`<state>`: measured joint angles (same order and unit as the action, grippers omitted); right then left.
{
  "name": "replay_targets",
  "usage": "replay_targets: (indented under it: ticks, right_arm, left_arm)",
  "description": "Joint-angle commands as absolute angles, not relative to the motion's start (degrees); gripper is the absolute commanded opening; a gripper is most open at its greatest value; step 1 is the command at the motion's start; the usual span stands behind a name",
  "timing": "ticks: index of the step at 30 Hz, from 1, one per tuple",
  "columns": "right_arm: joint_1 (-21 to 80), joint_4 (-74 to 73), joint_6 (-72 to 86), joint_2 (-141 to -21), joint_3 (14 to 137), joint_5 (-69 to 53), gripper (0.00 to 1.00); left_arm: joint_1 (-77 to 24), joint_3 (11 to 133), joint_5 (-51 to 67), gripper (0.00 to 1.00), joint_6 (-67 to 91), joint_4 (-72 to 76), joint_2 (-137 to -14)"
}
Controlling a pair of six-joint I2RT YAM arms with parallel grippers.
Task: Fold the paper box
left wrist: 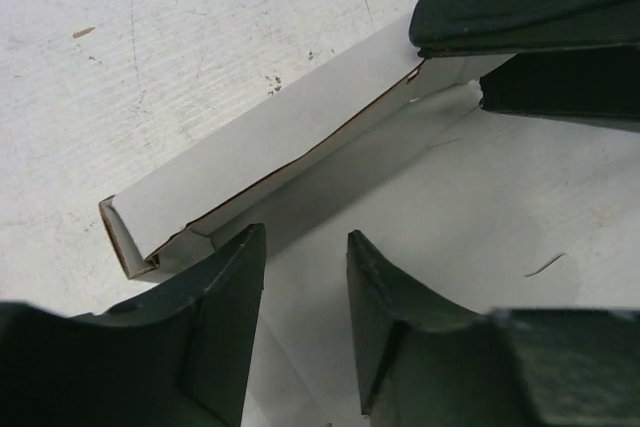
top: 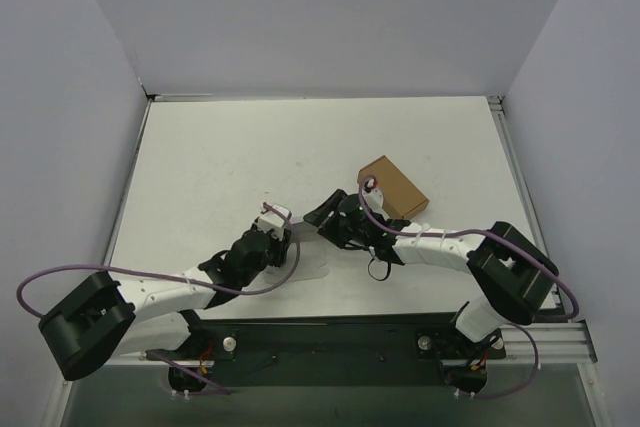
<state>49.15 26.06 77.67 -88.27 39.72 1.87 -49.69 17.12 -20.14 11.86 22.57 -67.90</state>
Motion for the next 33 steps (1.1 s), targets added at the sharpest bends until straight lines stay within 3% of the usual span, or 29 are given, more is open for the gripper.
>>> replay_targets:
  ticks: [1,4,9,15,24,28,33]
  right_arm:
    - [48.96,27.60,76.38,-86.67,39.47,2.55,0.57]
    - [49.22,24.28,74.45,-82.90,38.24,4.56,0.57]
    - [49.83,20.31,68.75,-76.48,33.67,8.96,0.59]
    - [49.57,13.98,58.47,-72.51,39.02,8.35,0.65]
    - [49.22,12.30,56.78,-77.16,45.52,5.19,0.61]
    - [49.48,12.04,56.95,-80.59,48.42,3.96,0.57]
    - [49.40,12.21,57.92,-83.58,49.13,3.69,0.57]
  left_arm:
    - [-49.04,16.35,-19.34,0.53,13.00,25.24,-61.10]
    - [-48.69,17.31,-20.47,0.61,15.37,19.70,-52.77]
    - [-46.76,17.84,-22.24,0.87,19.68,9.51,-46.32]
    - [-40.26,18.28,-15.21,0.96,21.44,4.66,-48.07]
    - [-38.15,16.79,-11.69,0.93,18.11,14.67,-55.01]
    - [-38.06,17.49,-12.57,0.73,16.53,16.26,-57.74]
    - [-37.97,17.75,-12.74,0.64,15.56,18.19,-59.67]
